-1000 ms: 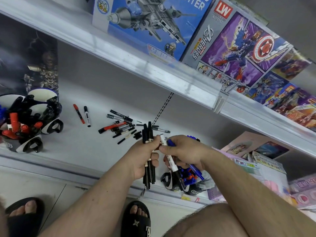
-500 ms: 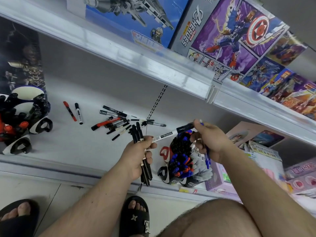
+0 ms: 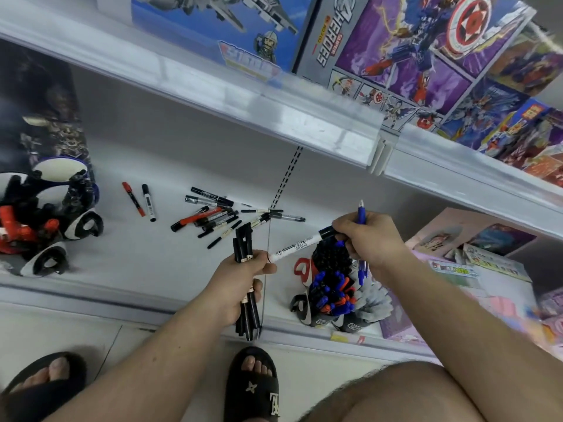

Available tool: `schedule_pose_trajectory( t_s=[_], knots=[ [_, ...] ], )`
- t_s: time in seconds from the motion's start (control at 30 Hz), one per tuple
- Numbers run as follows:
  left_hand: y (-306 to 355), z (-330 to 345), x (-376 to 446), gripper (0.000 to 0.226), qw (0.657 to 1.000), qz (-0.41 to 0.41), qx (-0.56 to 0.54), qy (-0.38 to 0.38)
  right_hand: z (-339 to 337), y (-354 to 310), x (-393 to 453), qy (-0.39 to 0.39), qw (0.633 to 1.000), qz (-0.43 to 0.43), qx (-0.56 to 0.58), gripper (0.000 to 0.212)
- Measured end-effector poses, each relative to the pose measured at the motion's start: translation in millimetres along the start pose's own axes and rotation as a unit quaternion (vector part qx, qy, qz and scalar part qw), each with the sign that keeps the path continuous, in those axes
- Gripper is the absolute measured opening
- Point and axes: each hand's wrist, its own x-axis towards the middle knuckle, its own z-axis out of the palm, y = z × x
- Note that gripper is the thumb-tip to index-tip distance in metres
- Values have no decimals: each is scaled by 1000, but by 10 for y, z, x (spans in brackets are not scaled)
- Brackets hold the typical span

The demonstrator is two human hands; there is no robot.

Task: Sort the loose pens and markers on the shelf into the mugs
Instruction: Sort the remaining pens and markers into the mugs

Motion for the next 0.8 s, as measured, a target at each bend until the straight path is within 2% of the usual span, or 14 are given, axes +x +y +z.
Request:
schedule_pose_trajectory(
  t_s=[0.17,0.4,0.57,0.7,0.8],
  knots=[
    [576,-548,-186,10,996,17,52,65,658,-212,67,-64,994,-67,-56,5],
    [1614,-1552,-704,25,970,69,179,146,1808,-621,-78,-78,967,-233,-64,6],
    [2038,-2196,-916,25,949,84,211,219,2516,-729,-317,-86,960,-262,-54,19],
    [2097,-2562,-843,30,939,60,231,248,2991,-749,-418,-94,951,-287,-63,14],
    [2154,-2705,-781,30,939,73,223,251,3315,-780,-446,-95,948,-295,-76,13]
  ],
)
